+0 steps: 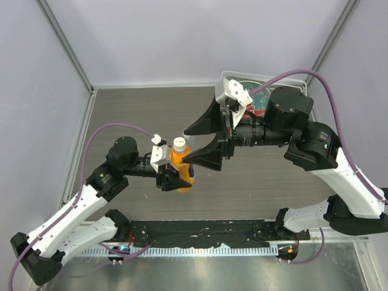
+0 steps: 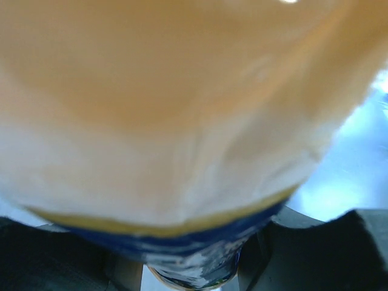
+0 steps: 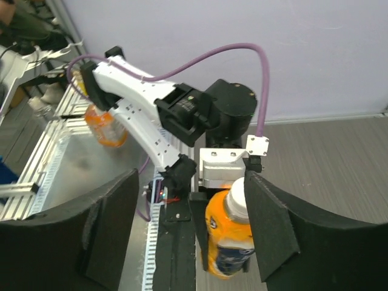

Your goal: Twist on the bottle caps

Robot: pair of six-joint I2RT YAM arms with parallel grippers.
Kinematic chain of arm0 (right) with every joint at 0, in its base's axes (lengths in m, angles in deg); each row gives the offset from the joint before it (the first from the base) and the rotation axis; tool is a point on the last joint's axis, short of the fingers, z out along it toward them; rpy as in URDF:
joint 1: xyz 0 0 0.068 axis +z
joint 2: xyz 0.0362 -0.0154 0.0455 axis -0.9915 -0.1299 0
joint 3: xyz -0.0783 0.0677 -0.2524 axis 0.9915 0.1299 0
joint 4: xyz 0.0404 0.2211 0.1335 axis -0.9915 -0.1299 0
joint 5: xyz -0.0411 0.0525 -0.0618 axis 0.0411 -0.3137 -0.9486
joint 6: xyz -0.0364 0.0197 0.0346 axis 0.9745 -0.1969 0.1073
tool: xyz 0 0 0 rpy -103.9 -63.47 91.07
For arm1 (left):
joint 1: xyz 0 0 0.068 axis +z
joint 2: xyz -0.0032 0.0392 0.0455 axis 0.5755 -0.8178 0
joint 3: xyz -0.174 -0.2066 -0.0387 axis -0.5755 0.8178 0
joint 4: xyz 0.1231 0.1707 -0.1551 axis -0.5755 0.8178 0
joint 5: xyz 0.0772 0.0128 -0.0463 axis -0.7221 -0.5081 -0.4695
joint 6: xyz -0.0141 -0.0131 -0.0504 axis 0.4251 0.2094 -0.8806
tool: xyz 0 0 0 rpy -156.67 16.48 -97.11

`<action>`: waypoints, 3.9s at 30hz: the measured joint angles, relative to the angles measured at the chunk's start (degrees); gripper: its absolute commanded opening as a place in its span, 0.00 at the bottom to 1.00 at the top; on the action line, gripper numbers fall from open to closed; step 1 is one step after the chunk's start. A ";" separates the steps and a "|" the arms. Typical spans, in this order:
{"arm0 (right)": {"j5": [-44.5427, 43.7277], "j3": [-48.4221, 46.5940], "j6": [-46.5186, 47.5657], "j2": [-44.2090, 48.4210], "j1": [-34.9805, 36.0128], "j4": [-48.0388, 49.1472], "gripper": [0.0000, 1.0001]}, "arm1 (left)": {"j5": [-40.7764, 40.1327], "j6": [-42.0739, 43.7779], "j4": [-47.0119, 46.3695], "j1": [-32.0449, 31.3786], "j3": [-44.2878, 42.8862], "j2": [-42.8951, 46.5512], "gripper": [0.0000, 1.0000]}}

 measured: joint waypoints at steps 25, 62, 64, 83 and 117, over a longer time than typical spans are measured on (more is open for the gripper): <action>19.23 8.41 -2.64 -3.58 -2.69 11.21 0.52 | 25.09 5.75 8.11 0.00 -4.81 -2.16 0.00; -26.03 8.87 -6.05 -7.58 -1.46 10.99 0.01 | -23.54 2.38 1.81 0.81 -1.86 -1.60 0.00; -32.89 6.43 -6.25 -9.97 0.28 10.05 0.01 | -27.82 2.40 0.96 0.92 -1.36 -1.60 0.00; -48.68 -8.31 -7.23 -21.00 7.08 3.28 0.68 | -39.26 4.13 -5.97 0.17 2.99 1.53 0.00; 7.19 13.18 -2.64 1.44 -0.33 12.07 0.51 | 18.10 2.51 4.20 0.04 -2.75 -0.94 0.00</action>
